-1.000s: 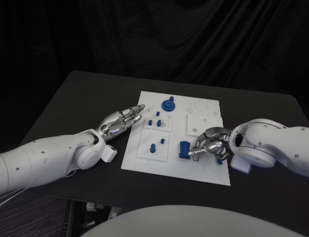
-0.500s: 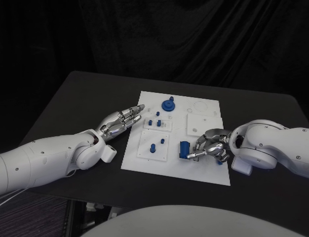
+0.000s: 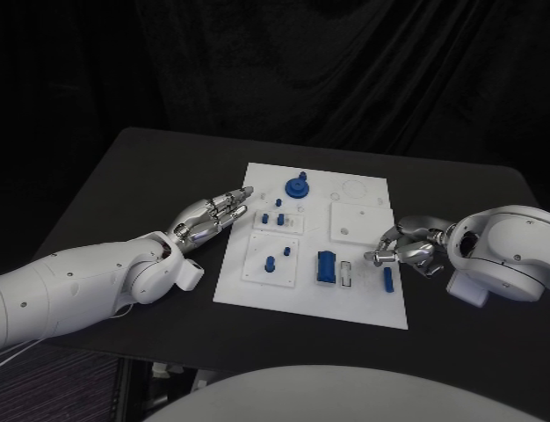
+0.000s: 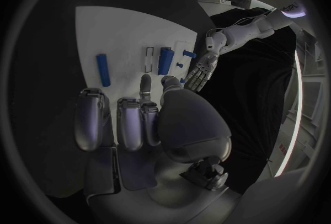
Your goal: Assemble the parts on the task board
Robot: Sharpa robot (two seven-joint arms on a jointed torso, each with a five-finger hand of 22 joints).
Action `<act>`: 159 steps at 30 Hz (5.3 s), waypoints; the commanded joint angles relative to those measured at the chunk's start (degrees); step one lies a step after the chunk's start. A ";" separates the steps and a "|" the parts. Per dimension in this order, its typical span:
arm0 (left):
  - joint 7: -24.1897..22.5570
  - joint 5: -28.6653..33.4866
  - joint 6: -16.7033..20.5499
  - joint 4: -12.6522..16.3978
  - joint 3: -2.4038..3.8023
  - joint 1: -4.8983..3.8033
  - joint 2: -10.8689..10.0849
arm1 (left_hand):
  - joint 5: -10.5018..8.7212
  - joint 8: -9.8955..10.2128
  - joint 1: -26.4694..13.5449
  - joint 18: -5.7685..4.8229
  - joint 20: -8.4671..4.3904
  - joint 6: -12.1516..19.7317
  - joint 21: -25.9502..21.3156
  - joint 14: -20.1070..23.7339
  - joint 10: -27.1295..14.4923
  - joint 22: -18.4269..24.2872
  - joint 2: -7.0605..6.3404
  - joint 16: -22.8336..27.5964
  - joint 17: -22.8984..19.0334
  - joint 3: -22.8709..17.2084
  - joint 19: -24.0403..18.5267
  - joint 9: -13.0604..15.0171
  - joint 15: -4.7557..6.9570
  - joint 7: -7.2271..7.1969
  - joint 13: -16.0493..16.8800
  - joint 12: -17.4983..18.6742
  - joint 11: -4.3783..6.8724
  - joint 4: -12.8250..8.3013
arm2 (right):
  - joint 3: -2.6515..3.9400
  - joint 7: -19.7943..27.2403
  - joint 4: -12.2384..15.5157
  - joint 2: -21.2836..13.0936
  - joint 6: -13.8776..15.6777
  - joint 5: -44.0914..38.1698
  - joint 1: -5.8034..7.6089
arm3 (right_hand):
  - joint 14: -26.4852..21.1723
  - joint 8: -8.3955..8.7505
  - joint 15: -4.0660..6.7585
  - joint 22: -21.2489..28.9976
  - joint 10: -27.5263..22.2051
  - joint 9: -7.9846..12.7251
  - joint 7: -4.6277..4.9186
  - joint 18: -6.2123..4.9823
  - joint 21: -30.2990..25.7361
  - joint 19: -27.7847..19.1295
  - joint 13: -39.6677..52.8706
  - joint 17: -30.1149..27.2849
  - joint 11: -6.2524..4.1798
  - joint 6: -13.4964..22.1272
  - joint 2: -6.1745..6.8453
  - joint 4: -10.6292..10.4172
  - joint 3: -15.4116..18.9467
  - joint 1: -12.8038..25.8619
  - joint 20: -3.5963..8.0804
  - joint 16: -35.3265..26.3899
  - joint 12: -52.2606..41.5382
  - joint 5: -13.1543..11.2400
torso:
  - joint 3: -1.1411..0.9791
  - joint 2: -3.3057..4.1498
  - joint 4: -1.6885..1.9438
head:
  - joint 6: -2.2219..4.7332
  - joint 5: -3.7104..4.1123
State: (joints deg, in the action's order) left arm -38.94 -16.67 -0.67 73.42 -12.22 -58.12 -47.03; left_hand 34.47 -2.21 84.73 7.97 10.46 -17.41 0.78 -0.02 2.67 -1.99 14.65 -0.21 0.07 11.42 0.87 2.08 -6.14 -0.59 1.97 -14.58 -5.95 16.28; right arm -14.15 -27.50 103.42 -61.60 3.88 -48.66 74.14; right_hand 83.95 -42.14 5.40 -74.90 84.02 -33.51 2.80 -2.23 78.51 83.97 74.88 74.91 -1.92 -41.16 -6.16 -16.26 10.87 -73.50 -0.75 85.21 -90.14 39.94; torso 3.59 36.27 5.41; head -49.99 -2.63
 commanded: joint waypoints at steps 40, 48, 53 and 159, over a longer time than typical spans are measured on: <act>-7.84 0.10 -0.27 0.22 0.04 0.14 -0.27 | -0.12 0.06 0.17 0.37 0.55 0.16 -0.11 0.02 -0.07 -0.02 0.27 0.21 -0.07 -0.42 0.02 0.00 -0.53 0.47 -0.05 0.25 -0.44 -0.20 | -0.09 -7.60 1.63 -1.74 2.64 -26.15 -5.01 | 3.69 2.43 -0.45 -12.00 5.98 2.55 0.22 -0.09 2.02 2.65 15.12 1.35 0.69 -2.86 -0.10 -0.26 -0.66 6.65 -0.47 -0.73 0.14 -22.52 | 0.00 0.02 0.04 | -0.01 6.94; -7.75 0.10 -0.37 0.26 0.04 0.15 -0.27 | -0.08 0.06 0.19 0.38 0.56 0.16 -0.11 0.02 -0.07 -0.02 0.27 0.21 -0.07 -0.43 0.02 0.00 -0.53 0.48 -0.05 0.27 -0.45 -0.22 | -0.09 -7.64 0.64 -0.53 2.68 -26.16 -6.75 | 3.68 5.09 -0.85 -12.10 5.98 4.63 0.75 -0.02 2.31 2.74 15.12 1.19 1.17 -3.24 -0.03 -0.07 -0.86 5.80 -0.86 -0.76 0.14 -21.52 | -0.03 0.12 0.08 | -0.01 6.87; -7.69 0.10 -0.40 0.33 0.04 0.16 -0.34 | -0.03 0.07 0.21 0.39 0.57 0.20 -0.11 0.02 -0.06 -0.01 0.27 0.21 -0.07 -0.45 0.02 0.00 -0.53 0.49 -0.05 0.23 -0.47 -0.24 | -0.09 -7.27 0.09 0.06 3.07 -26.16 -7.74 | 3.66 6.35 -1.00 -12.10 5.98 5.69 0.90 -0.03 2.32 2.73 15.12 1.09 1.32 -3.94 0.10 0.21 -1.26 4.67 -1.04 -0.77 0.14 -20.25 | -0.01 0.10 0.02 | -0.01 6.65; -7.00 0.10 -1.11 -0.97 0.05 1.55 0.78 | 0.56 0.02 0.86 0.55 0.78 -0.04 -0.11 0.02 -0.03 0.02 0.62 0.21 -0.07 -1.30 0.03 0.03 -0.63 1.10 -0.04 0.16 -0.90 -0.77 | -0.02 1.13 -5.02 8.14 6.44 7.94 -6.49 | 3.41 13.06 -2.32 -11.66 5.98 13.60 2.57 -0.35 1.18 2.06 15.12 0.01 2.84 -5.11 4.30 2.85 -10.74 2.36 -2.35 -0.86 0.14 -20.84 | -0.02 0.10 0.05 | -0.01 4.08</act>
State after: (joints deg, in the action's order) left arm -40.12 -16.61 -0.91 72.41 -12.04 -56.91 -46.39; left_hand 34.75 -2.21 85.21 7.97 10.72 -17.52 0.78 -0.02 2.66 -1.92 15.13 -0.21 0.09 10.39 0.96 2.09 -6.56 0.31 1.97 -14.58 -6.35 15.56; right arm -14.15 -26.68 98.29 -53.59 11.32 -39.71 67.77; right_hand 83.90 -28.92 3.42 -74.90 84.03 -20.02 5.28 -2.24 80.08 83.95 74.91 74.91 0.53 -46.04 -1.89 -13.59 -0.17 -71.67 -2.77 84.33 -89.83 19.43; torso 3.56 36.33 5.48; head -49.99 1.52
